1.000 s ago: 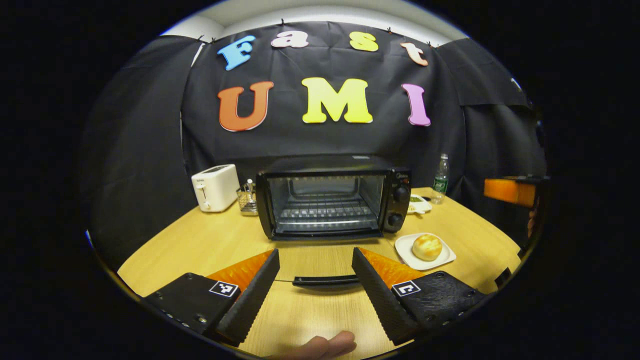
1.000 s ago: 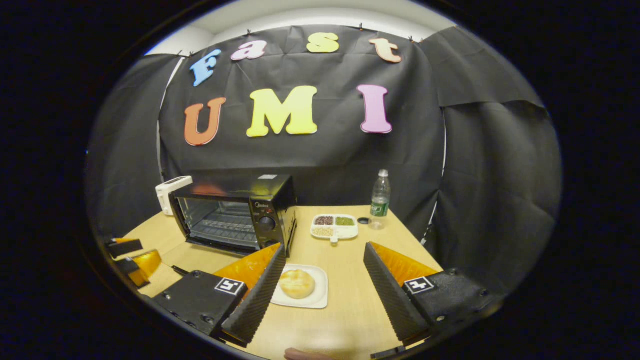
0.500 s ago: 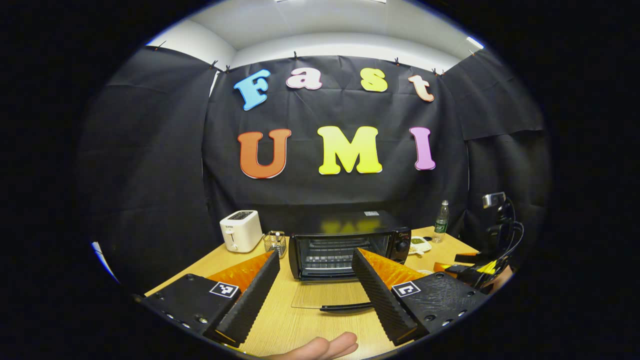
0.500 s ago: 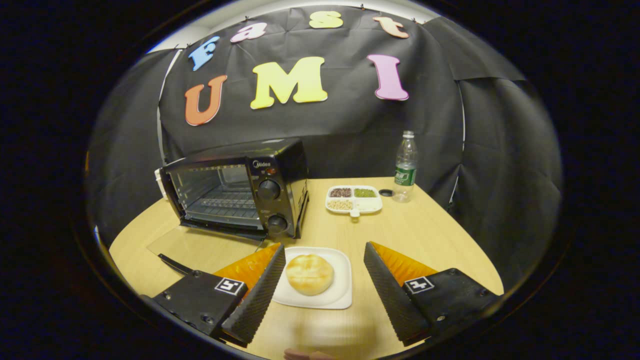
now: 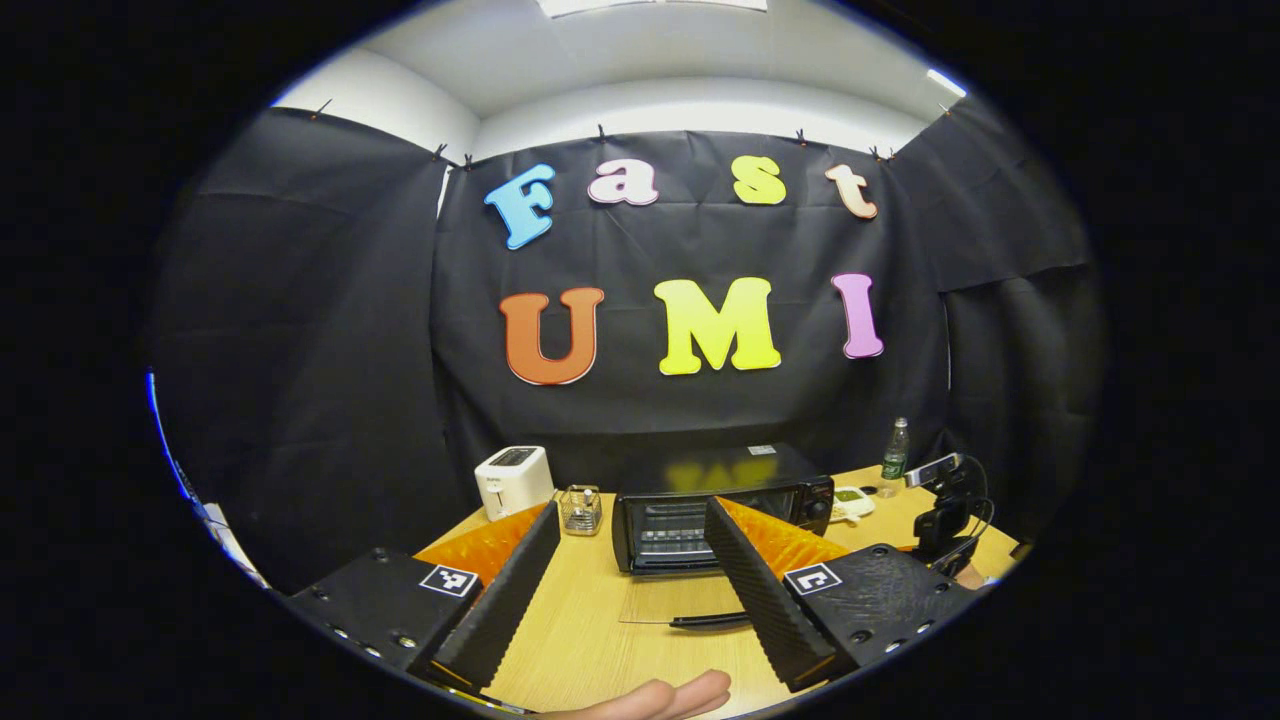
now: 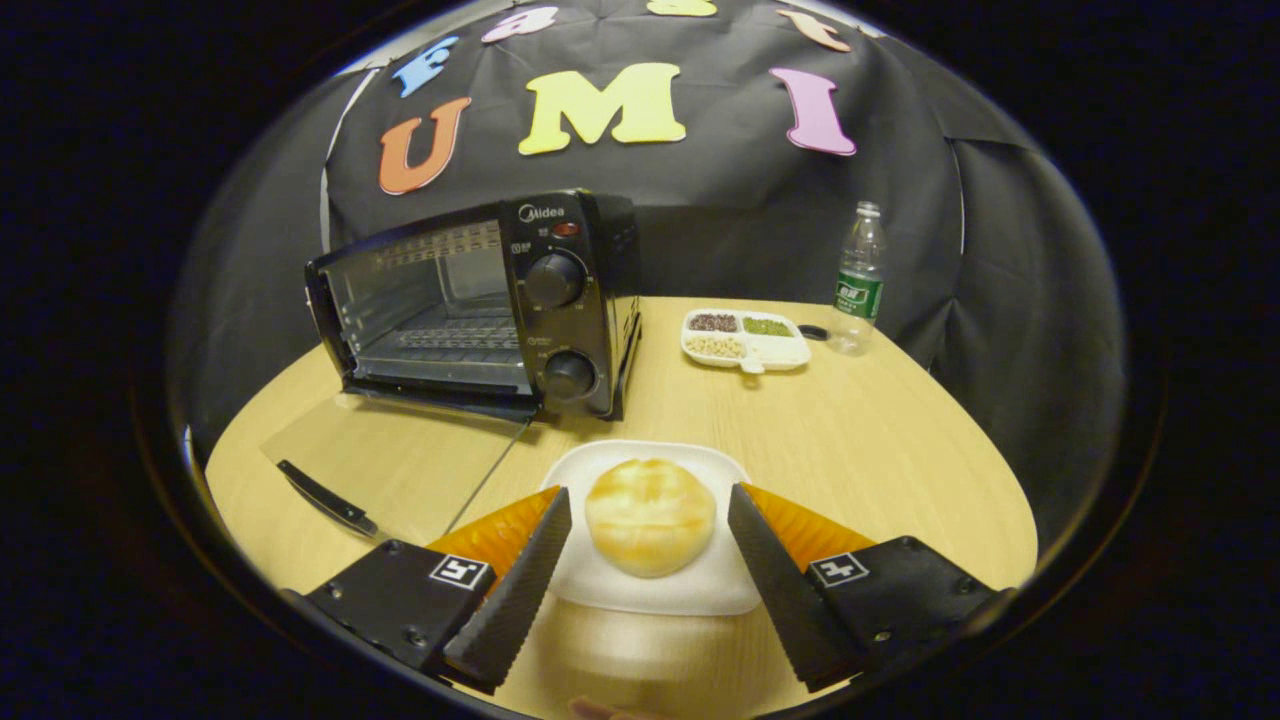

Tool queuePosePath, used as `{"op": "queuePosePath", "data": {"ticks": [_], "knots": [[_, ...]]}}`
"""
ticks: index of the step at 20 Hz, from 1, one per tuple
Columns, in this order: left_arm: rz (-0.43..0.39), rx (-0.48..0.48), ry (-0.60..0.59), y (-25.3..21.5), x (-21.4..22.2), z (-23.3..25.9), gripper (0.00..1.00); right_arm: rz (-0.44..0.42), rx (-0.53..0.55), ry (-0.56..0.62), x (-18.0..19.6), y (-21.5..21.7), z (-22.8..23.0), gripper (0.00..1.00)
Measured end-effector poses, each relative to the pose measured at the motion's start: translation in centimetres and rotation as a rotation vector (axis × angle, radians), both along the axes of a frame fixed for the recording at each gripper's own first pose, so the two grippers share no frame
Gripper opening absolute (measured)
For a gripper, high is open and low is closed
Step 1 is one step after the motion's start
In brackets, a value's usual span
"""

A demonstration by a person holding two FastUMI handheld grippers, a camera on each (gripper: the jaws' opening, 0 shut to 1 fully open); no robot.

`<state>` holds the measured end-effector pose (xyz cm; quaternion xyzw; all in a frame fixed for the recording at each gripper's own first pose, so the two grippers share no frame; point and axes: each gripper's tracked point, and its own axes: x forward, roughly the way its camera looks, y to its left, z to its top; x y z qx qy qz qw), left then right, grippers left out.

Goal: Open the electric oven with the left hand, put the food in, and close the electric oven.

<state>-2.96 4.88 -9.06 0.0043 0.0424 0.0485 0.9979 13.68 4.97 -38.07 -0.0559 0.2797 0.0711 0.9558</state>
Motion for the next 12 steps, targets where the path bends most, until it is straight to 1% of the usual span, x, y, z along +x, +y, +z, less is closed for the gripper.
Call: {"op": "queuePosePath", "data": {"ticks": [1, 2, 5, 6, 7, 8, 9, 10, 11, 12], "knots": [[0.006, -0.003, 0.003, 0.2, -0.2, 0.0, 0.95, -0.001, 0.005, 0.010, 0.2, 0.0, -0.4, 0.96], [0.020, 0.004, 0.002, 0.9, -0.3, 0.3, 0.95, -0.007, 0.007, 0.025, 0.4, 0.0, -0.8, 1.00], [0.032, 0.018, 0.006, 1.1, -0.6, 0.4, 0.95, -0.004, 0.012, 0.045, 0.9, 0.4, -1.7, 1.00], [0.034, 0.021, 0.010, 1.2, -0.7, 0.3, 0.95, -0.013, 0.012, 0.055, 1.1, 0.3, -2.1, 0.96], [0.035, 0.024, 0.010, 1.2, -0.8, 0.4, 0.95, -0.018, 0.019, 0.064, 1.0, 0.3, -2.4, 0.99], [0.039, 0.024, 0.010, 1.4, -0.8, 0.4, 0.95, -0.022, 0.033, 0.061, 1.1, 0.2, -2.2, 0.94], [0.042, 0.020, 0.010, 1.5, -0.9, 0.3, 0.95, -0.021, 0.044, 0.057, 1.1, 0.3, -2.1, 0.96], [0.043, 0.017, 0.008, 1.5, -1.0, 0.3, 0.95, -0.018, 0.055, 0.056, 1.0, 0.4, -2.0, 0.94], [0.045, 0.015, 0.010, 1.6, -1.2, 0.2, 0.95, -0.018, 0.060, 0.058, 1.0, 0.3, -2.1, 0.89], [0.050, 0.015, 0.012, 1.8, -1.4, 0.1, 0.95, -0.016, 0.064, 0.059, 1.0, 0.2, -2.1, 0.91]]}}
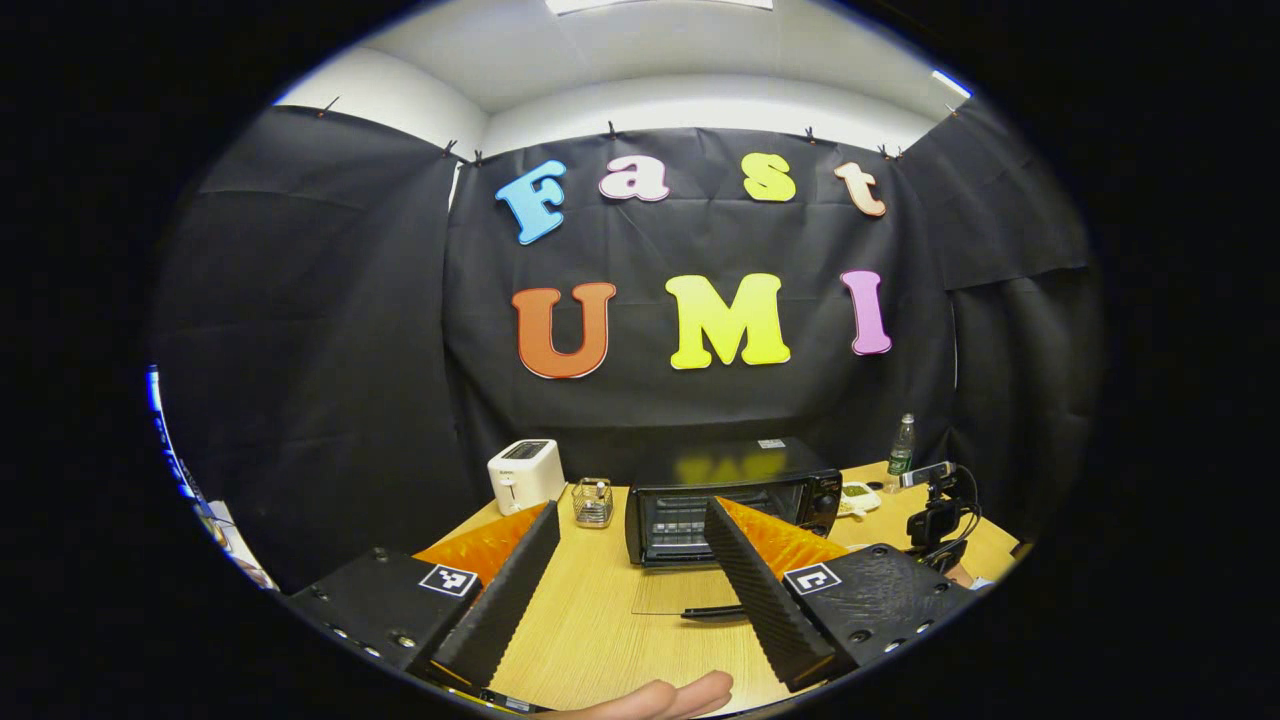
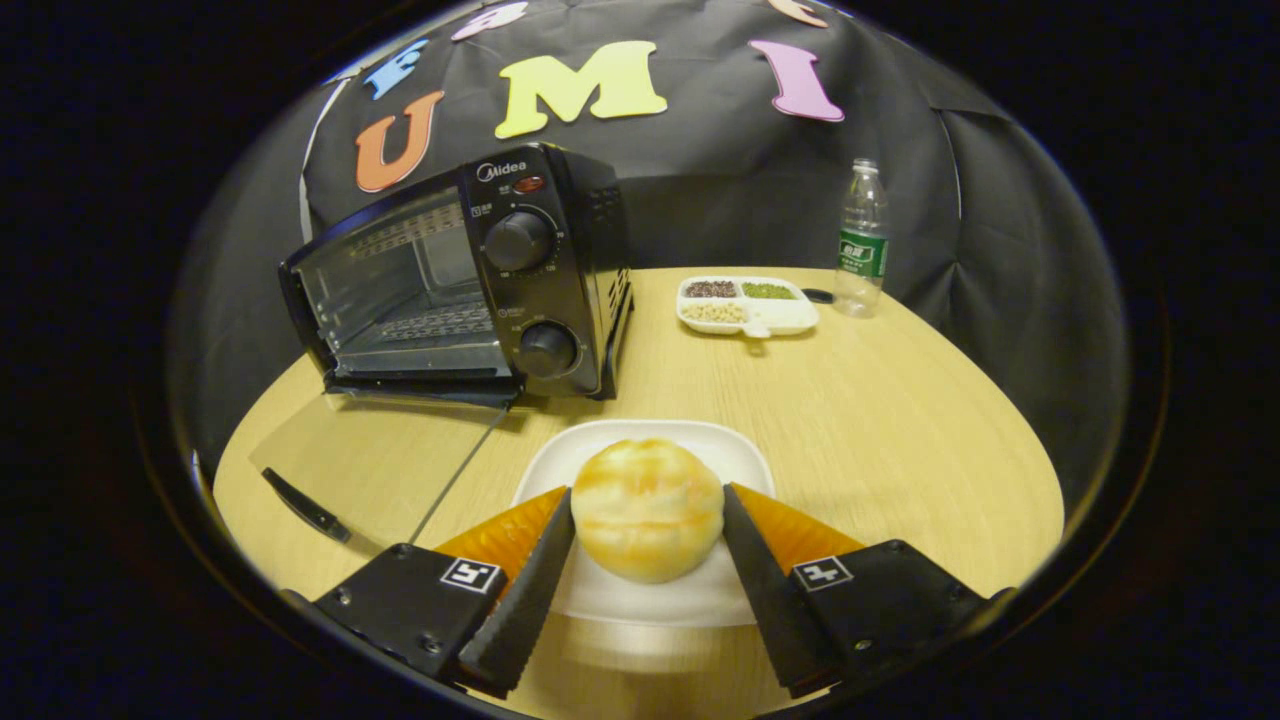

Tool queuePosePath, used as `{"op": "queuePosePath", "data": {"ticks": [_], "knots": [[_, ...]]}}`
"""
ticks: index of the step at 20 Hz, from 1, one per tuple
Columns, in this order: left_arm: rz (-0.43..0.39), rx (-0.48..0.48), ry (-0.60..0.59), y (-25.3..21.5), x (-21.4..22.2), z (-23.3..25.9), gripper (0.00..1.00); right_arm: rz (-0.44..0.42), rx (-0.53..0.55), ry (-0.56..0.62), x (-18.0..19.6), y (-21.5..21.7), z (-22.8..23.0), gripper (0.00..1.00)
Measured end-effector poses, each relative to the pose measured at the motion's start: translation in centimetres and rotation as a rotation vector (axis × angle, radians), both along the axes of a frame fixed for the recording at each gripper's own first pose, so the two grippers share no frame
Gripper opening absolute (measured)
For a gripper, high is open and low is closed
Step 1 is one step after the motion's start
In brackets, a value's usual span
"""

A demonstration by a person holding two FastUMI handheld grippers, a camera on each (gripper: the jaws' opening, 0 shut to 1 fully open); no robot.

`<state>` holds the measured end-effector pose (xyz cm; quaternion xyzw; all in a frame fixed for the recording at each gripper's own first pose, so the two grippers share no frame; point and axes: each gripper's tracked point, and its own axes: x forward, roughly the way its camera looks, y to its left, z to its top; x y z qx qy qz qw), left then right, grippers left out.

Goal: Open the electric oven with the left hand, put the food in, and close the electric oven.

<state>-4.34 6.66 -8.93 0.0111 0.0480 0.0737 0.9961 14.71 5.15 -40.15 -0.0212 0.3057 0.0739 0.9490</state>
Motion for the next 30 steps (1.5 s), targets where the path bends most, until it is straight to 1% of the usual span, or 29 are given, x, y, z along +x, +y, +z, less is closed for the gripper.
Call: {"op": "queuePosePath", "data": {"ticks": [1, 2, 6, 10, 11, 12, 13, 14, 15, 16, 17, 18, 19, 20, 21, 22, 23, 24, 25, 28, 29, 30], "knots": [[0.005, 0.000, 0.001, 0.2, -0.1, 0.0, 0.95, 0.000, 0.003, -0.001, -0.1, 0.0, 0.1, 0.85], [0.006, -0.002, -0.002, 0.3, -0.3, 0.0, 0.95, -0.003, 0.009, 0.000, -0.2, 0.0, 0.2, 0.89], [-0.002, -0.008, -0.014, 0.4, -1.0, 0.1, 0.95, -0.002, 0.094, -0.002, -1.6, 1.0, 2.5, 0.87], [-0.005, -0.030, -0.022, 1.1, -1.9, -0.1, 0.95, -0.008, 0.188, -0.060, -3.4, 2.2, 6.4, 0.87], [-0.006, -0.036, -0.024, 1.3, -2.1, -0.1, 0.95, -0.006, 0.233, -0.075, -3.9, 2.8, 7.6, 0.83], [-0.007, -0.044, -0.025, 1.5, -2.3, -0.2, 0.95, -0.003, 0.277, -0.086, -4.2, 3.4, 8.6, 0.87], [-0.011, -0.051, -0.027, 1.6, -2.4, -0.4, 0.95, -0.002, 0.327, -0.096, -4.7, 4.2, 9.6, 0.83], [-0.011, -0.057, -0.029, 1.9, -2.7, -0.5, 0.95, 0.003, 0.361, -0.108, -5.1, 4.7, 10.5, 0.83], [-0.009, -0.061, -0.031, 2.2, -2.9, -0.6, 0.95, 0.008, 0.395, -0.129, -5.4, 5.5, 11.5, 0.86], [-0.010, -0.066, -0.032, 2.5, -3.0, -0.9, 0.95, 0.012, 0.411, -0.145, -5.6, 6.1, 12.3, 0.82], [-0.012, -0.070, -0.033, 2.7, -3.3, -1.1, 0.95, 0.020, 0.420, -0.158, -5.9, 6.8, 12.8, 0.86], [-0.013, -0.073, -0.037, 3.0, -3.5, -1.1, 0.95, 0.028, 0.424, -0.173, -6.2, 7.6, 13.2, 0.82], [-0.015, -0.078, -0.041, 3.2, -3.7, -1.2, 0.95, 0.031, 0.425, -0.181, -6.3, 8.4, 13.4, 0.82], [-0.019, -0.083, -0.042, 3.5, -3.8, -1.4, 0.95, 0.034, 0.435, -0.188, -6.6, 9.3, 13.6, 0.86], [-0.021, -0.087, -0.042, 3.8, -3.9, -1.6, 0.95, 0.041, 0.451, -0.189, -6.7, 10.5, 13.7, 0.86], [-0.018, -0.090, -0.043, 4.2, -4.0, -1.8, 0.95, 0.049, 0.468, -0.183, -6.8, 11.6, 13.6, 0.82], [-0.017, -0.089, -0.042, 4.6, -4.0, -2.0, 0.95, 0.056, 0.481, -0.176, -7.1, 12.8, 13.3, 0.86], [-0.015, -0.087, -0.042, 5.0, -4.2, -2.2, 0.95, 0.065, 0.490, -0.170, -7.2, 13.9, 13.0, 0.82], [-0.013, -0.085, -0.044, 5.4, -4.2, -2.5, 0.95, 0.073, 0.488, -0.166, -7.1, 14.9, 12.7, 0.86], [-0.008, -0.080, -0.036, 6.5, -4.2, -3.3, 0.95, 0.088, 0.479, -0.166, -6.6, 17.8, 11.4, 0.86], [-0.002, -0.077, -0.034, 6.8, -4.1, -3.5, 0.95, 0.082, 0.476, -0.161, -6.2, 18.5, 10.7, 0.82], [0.002, -0.075, -0.032, 7.2, -4.1, -3.7, 0.95, 0.079, 0.476, -0.149, -5.8, 19.2, 10.1, 0.82]]}}
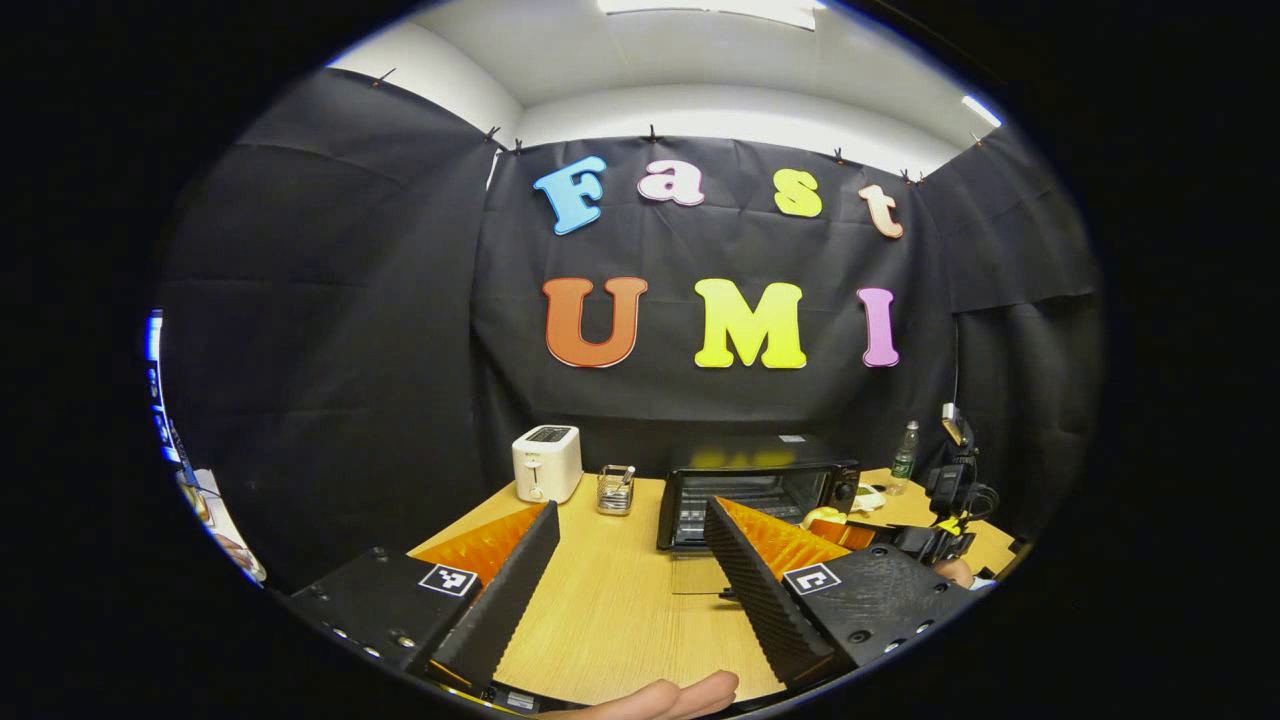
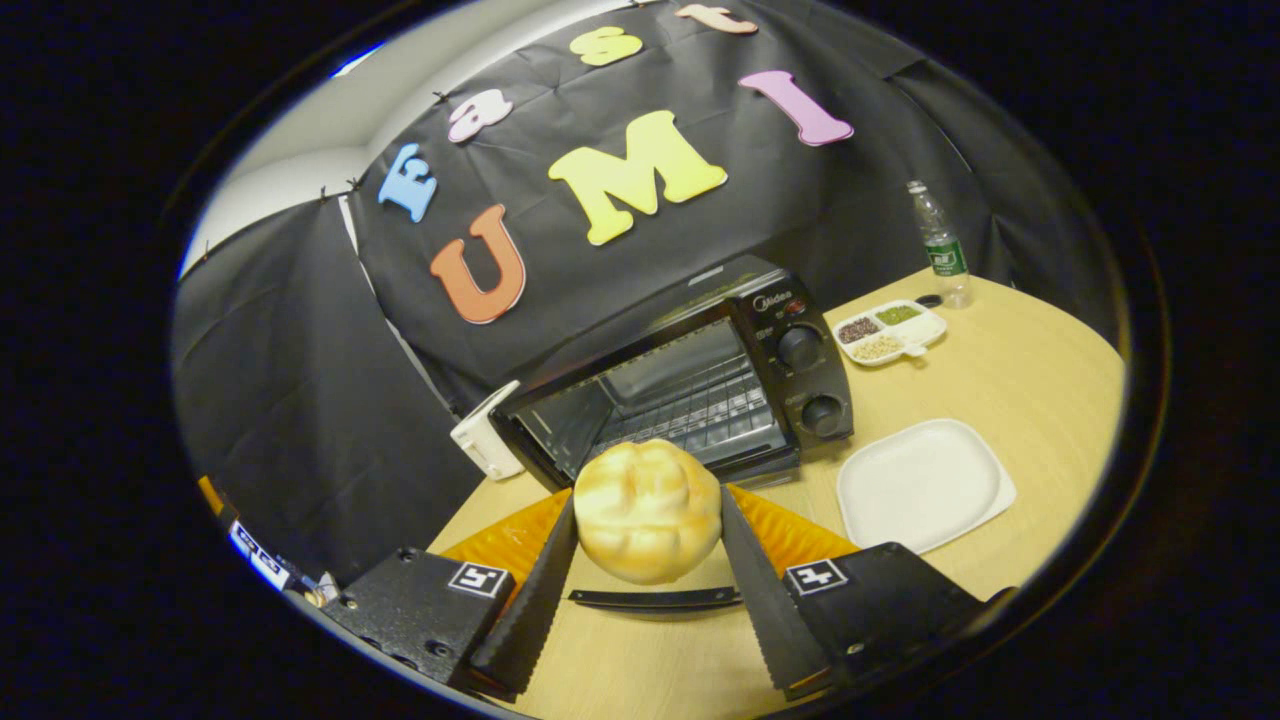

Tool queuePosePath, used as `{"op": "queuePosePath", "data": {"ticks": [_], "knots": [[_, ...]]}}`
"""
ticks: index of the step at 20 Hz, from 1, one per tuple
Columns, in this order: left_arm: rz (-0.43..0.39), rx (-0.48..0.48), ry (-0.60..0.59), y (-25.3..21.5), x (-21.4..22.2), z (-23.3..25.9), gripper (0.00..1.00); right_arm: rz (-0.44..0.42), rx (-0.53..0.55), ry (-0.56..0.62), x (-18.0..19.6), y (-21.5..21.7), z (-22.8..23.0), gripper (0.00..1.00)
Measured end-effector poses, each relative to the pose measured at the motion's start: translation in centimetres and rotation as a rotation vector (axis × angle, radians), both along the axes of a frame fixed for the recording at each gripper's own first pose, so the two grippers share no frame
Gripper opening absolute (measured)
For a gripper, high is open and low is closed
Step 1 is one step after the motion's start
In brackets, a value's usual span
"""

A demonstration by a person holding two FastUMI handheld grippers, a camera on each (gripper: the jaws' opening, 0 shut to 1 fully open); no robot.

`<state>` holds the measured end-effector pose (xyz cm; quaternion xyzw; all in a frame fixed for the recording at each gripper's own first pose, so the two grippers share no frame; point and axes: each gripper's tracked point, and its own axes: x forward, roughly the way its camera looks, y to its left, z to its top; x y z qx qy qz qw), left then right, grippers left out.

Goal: Open the electric oven with the left hand, put the food in, and close the electric oven.

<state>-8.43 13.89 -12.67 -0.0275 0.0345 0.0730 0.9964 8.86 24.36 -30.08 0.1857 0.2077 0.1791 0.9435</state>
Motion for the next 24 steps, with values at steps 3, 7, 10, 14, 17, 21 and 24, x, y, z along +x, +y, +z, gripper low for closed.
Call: {"op": "queuePosePath", "data": {"ticks": [3, 7, 10, 14, 17, 21, 24], "knots": [[-0.005, -0.001, 0.000, 0.4, 0.5, -0.5, 0.95, -0.001, -0.020, 0.003, 1.7, 2.0, -1.2, 0.82], [0.007, 0.003, 0.024, 1.2, 1.4, -1.5, 0.95, -0.045, -0.107, -0.022, 6.5, 3.4, -2.7, 0.86], [0.006, 0.012, 0.043, 1.3, 2.3, -2.4, 0.95, -0.071, -0.163, -0.043, 10.6, 4.3, -2.4, 0.87], [0.004, 0.023, 0.068, 1.3, 3.3, -3.2, 0.95, -0.082, -0.257, -0.058, 16.0, 5.4, -2.6, 0.87], [0.006, 0.030, 0.081, 1.2, 3.7, -3.8, 0.95, -0.070, -0.315, -0.080, 18.8, 6.4, -2.6, 0.87], [0.014, 0.036, 0.101, 1.6, 4.0, -4.3, 0.95, -0.078, -0.394, -0.152, 21.2, 6.8, -2.5, 0.82], [0.015, 0.031, 0.107, 1.6, 4.0, -4.3, 0.95, -0.074, -0.445, -0.177, 21.6, 6.9, -2.6, 0.94]]}}
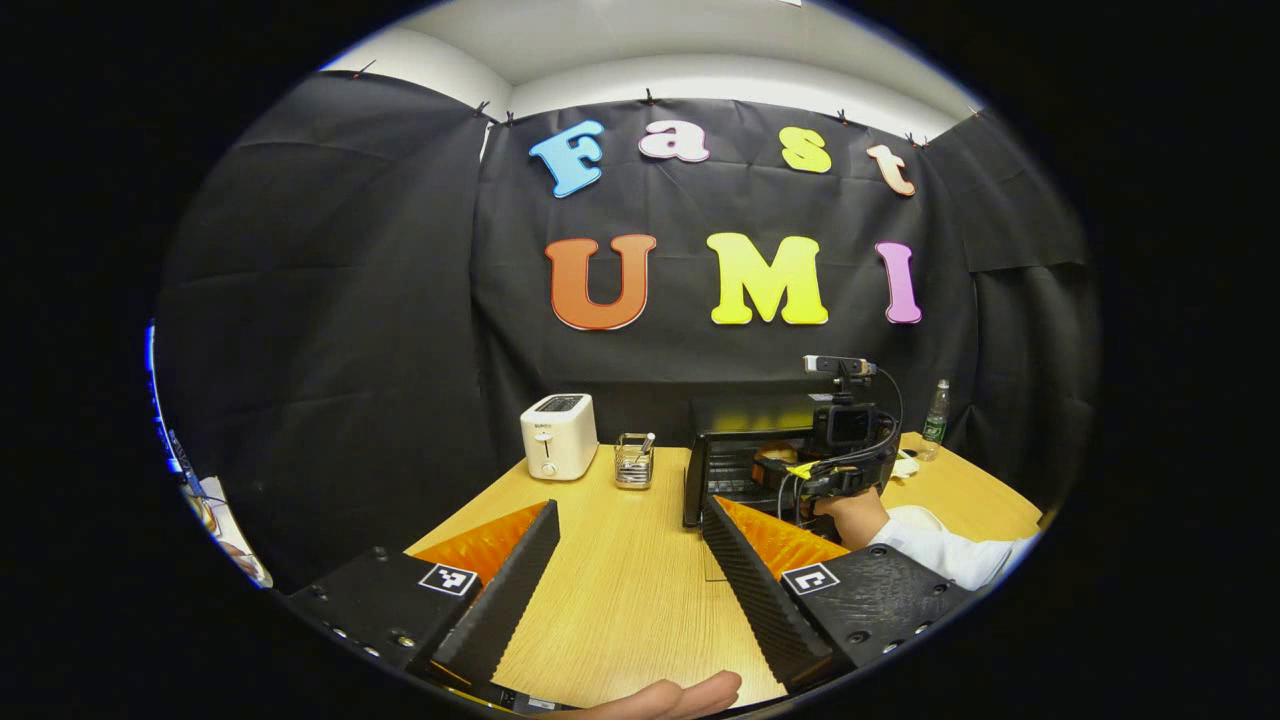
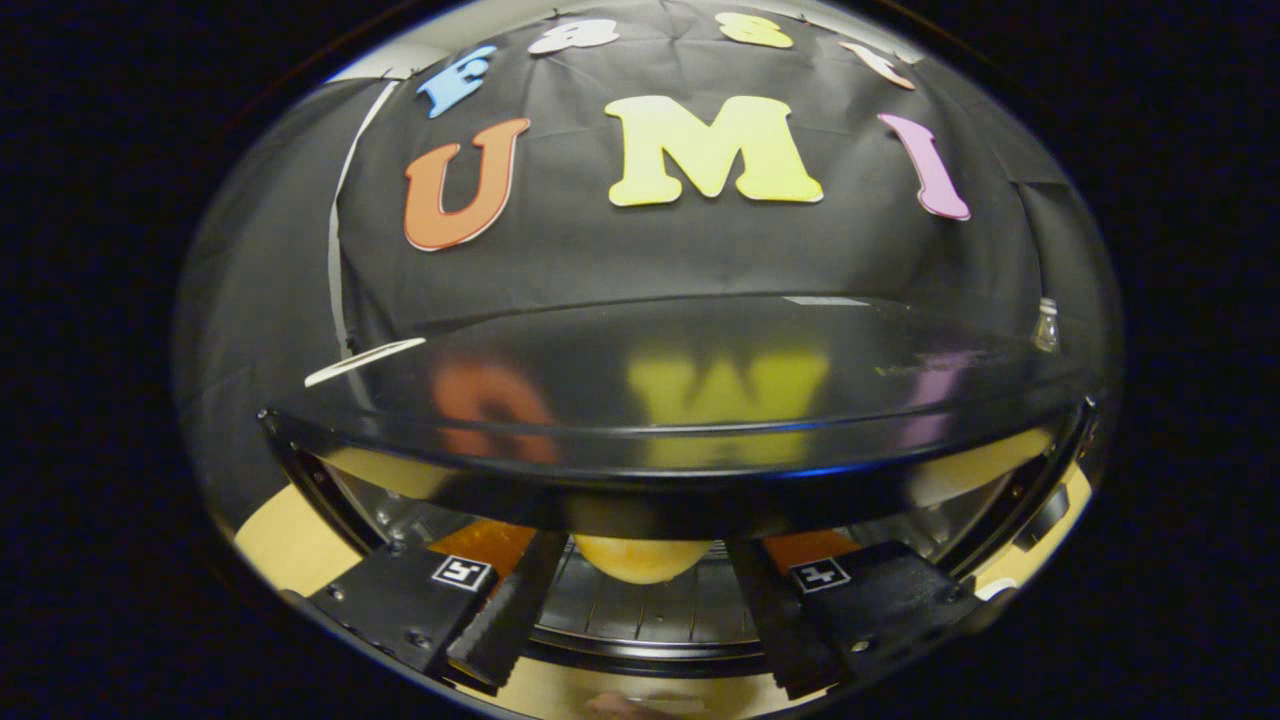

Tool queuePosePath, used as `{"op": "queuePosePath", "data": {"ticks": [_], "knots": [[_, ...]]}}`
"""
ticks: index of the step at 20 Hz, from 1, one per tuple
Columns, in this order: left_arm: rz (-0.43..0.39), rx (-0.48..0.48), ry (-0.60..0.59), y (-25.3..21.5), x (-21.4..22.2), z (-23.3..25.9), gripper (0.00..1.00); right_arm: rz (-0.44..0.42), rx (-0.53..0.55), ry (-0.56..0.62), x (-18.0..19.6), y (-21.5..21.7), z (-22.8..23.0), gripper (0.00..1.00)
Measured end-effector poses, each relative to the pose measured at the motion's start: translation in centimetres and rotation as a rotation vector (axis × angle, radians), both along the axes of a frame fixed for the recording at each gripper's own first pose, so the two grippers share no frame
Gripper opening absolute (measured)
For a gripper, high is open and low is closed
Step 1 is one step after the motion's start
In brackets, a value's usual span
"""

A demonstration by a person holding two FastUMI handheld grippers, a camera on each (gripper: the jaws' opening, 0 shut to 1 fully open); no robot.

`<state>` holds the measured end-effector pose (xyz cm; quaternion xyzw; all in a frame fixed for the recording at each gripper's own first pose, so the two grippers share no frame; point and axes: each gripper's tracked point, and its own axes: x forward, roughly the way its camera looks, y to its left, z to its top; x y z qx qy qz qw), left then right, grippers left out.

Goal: Open the electric oven with the left hand, put the food in, and close the electric oven.

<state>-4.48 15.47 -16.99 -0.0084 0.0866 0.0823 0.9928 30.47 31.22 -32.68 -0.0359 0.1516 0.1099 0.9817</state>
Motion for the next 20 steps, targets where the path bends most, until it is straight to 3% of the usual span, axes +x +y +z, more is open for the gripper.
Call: {"op": "queuePosePath", "data": {"ticks": [6, 10, 13, 20], "knots": [[-0.004, 0.000, 0.003, -0.7, -0.4, 0.1, 0.95, 0.000, 0.038, 0.059, -3.1, -1.5, 0.5, 0.95], [-0.013, 0.008, 0.011, -1.5, -0.5, 0.1, 0.95, 0.036, 0.053, 0.046, -7.9, -3.8, 3.3, 0.95], [-0.045, -0.008, 0.027, -3.3, 0.1, -0.5, 0.95, 0.056, 0.085, 0.009, -12.1, -6.4, 6.5, 0.92], [-0.153, -0.084, 0.087, -8.5, 2.7, -2.8, 0.95, -0.015, 0.078, -0.142, -20.3, -15.3, 15.0, 0.94]]}}
